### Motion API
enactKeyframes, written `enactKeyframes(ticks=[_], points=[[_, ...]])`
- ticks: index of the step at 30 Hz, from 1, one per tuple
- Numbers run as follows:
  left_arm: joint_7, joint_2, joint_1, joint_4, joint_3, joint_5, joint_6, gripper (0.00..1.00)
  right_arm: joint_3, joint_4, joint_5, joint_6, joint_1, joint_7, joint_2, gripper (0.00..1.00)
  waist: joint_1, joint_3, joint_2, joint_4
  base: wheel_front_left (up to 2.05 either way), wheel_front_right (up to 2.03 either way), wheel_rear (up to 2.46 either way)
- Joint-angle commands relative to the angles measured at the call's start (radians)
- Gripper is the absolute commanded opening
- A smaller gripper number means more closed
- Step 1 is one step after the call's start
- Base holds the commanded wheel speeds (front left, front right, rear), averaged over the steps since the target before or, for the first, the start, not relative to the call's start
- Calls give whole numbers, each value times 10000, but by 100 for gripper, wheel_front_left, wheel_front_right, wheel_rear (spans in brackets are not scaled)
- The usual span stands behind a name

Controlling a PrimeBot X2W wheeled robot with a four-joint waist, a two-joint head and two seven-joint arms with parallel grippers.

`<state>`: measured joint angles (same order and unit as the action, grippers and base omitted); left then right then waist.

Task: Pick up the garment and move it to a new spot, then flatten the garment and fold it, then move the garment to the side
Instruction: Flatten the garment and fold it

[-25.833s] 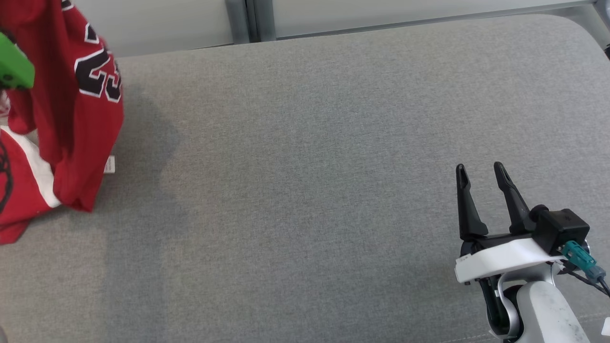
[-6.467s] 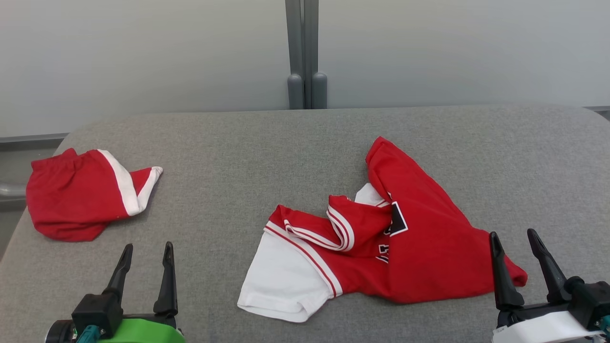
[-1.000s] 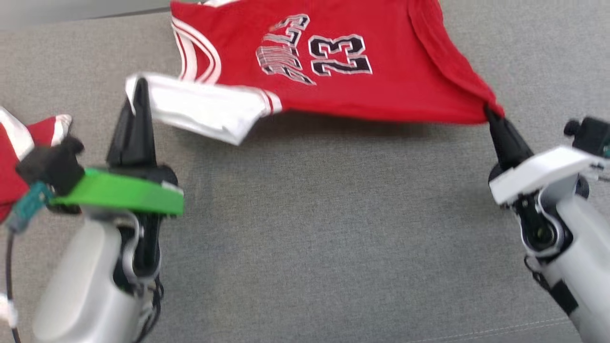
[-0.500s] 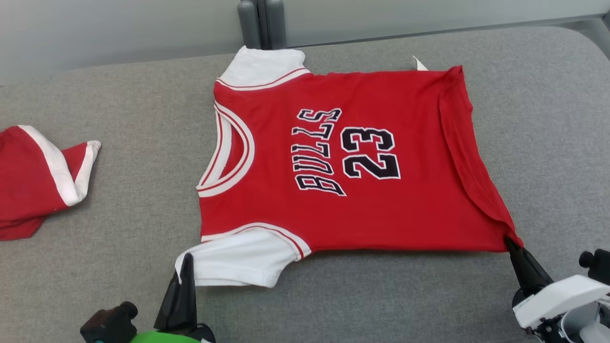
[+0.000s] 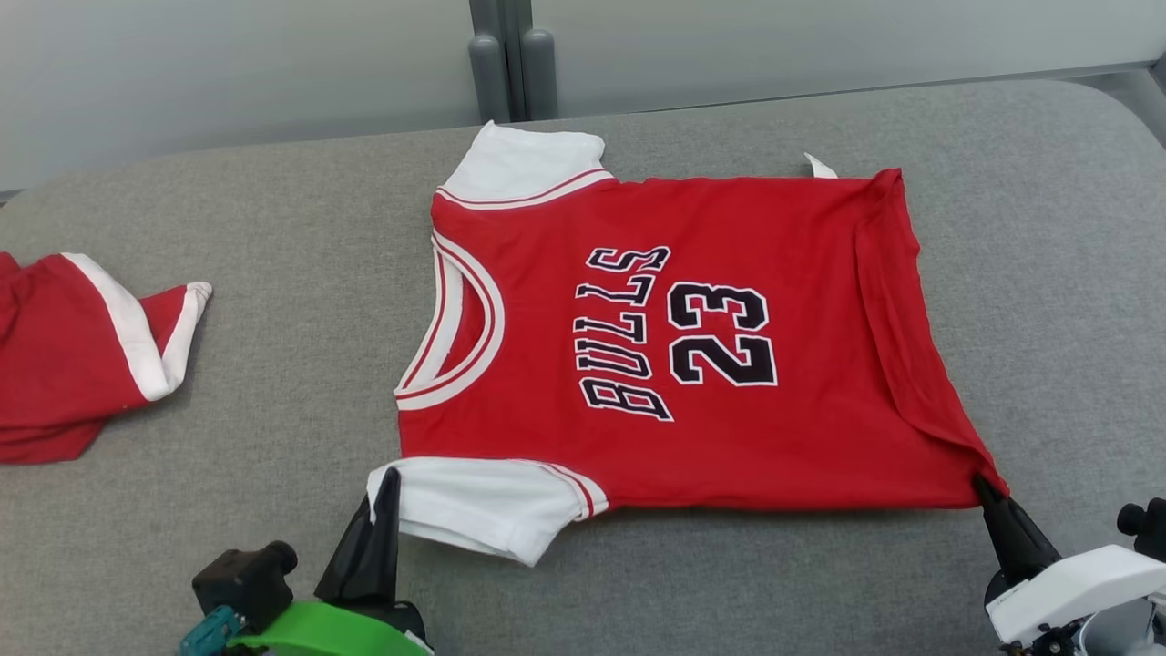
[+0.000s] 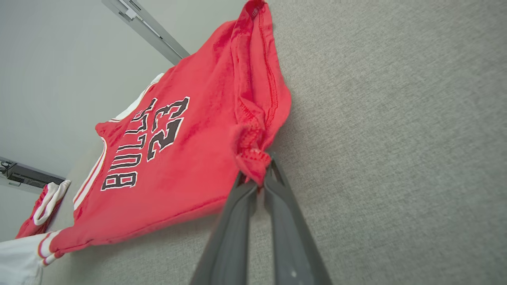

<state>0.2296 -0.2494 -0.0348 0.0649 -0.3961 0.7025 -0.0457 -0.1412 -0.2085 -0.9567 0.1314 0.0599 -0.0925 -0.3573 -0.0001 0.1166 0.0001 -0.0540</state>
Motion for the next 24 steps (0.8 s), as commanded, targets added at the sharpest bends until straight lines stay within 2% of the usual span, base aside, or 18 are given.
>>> enactKeyframes(ticks=[1,11,18,24], points=[[-75,-132,329,193,-64,-81,124,0,140,60,110,-14,-111,138,74,0,1,42,-1,-35,0,0,0],[-500,-327,2495,1565,-288,-477,744,0,780,167,546,-13,-1221,1236,637,0,1,531,-1,-304,0,0,0],[-615,-84,4180,3226,-482,-600,1168,0,1156,-428,941,-13,-2328,1920,1021,0,1,969,-1,-289,0,0,0],[-357,190,5195,4531,-716,-635,1444,0,1337,-1145,1355,-13,-3192,1944,1255,0,1,1148,-1,-278,0,0,0]])
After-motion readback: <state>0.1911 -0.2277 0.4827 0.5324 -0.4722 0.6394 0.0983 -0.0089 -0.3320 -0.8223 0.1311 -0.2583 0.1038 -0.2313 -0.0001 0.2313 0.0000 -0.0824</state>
